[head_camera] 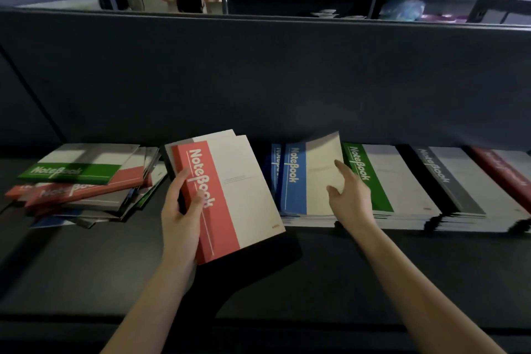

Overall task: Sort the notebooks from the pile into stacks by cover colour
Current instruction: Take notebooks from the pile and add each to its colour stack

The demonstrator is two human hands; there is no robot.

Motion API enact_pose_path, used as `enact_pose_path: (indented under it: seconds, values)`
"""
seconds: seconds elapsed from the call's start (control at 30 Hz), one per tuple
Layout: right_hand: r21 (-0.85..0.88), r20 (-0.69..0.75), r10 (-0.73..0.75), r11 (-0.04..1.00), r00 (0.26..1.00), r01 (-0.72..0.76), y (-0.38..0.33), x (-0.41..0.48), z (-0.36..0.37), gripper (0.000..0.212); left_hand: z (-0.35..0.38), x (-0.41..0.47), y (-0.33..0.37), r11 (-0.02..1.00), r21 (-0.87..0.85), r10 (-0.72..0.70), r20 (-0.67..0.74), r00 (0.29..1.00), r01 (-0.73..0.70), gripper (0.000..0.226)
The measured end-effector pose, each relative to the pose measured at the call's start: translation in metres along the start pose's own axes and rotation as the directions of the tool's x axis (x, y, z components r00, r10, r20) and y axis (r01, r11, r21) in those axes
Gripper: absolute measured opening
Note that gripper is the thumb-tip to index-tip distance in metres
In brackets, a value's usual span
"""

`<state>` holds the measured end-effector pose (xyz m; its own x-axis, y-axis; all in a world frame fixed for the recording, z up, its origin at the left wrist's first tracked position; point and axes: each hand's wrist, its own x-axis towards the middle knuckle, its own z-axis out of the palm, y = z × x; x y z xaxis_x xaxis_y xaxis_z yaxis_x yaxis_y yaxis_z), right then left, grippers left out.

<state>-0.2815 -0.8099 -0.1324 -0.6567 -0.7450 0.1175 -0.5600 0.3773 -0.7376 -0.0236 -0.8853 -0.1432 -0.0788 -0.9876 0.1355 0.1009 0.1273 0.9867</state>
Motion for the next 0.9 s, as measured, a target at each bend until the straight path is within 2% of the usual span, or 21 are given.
enact_pose_path:
  seconds: [0.23, 0.4, 0.53, 0.6, 0.7, 0.83, 0.9]
  values:
    - [-0.083, 0.09, 0.0, 0.997, 0.996, 0.008, 0.001, 0.003, 0.012, 0.055, 0.0, -0.008, 0.002, 1.0, 0.007, -0.016, 0.013, 1.0, 0.016, 0.036]
    - [-0.062, 0.088, -0.062, 0.996, 0.994, 0.068, 0.005, 0.007, 0.016, 0.045, 0.013, -0.013, -0.001, 0.998, 0.035, -0.047, 0.066, 0.997, 0.044, 0.035]
    - [-0.027, -0.016, -0.168, 0.986, 0.986, 0.167, -0.002, -0.003, 0.012, 0.038, 0.026, -0.018, -0.002, 0.998, 0.059, -0.037, 0.119, 0.992, 0.03, 0.038]
    - [0.042, -0.055, -0.22, 0.974, 0.974, 0.223, -0.006, -0.014, 0.007, 0.035, 0.034, -0.019, 0.0, 0.998, 0.065, -0.032, 0.142, 0.989, 0.022, 0.039]
    - [0.229, 0.046, -0.164, 0.962, 0.985, 0.149, -0.009, -0.031, -0.002, 0.039, 0.051, -0.022, 0.003, 0.999, 0.033, -0.01, 0.167, 0.986, 0.005, 0.042]
    - [0.317, 0.222, -0.143, 0.946, 0.964, 0.067, 0.0, -0.041, -0.018, 0.057, 0.083, -0.029, 0.008, 1.0, -0.014, -0.012, 0.189, 0.982, 0.015, 0.05]
    - [0.388, 0.243, -0.103, 0.922, 0.965, 0.001, 0.009, -0.043, -0.029, 0.066, 0.101, -0.031, 0.008, 0.999, -0.037, -0.022, 0.221, 0.975, 0.031, 0.052]
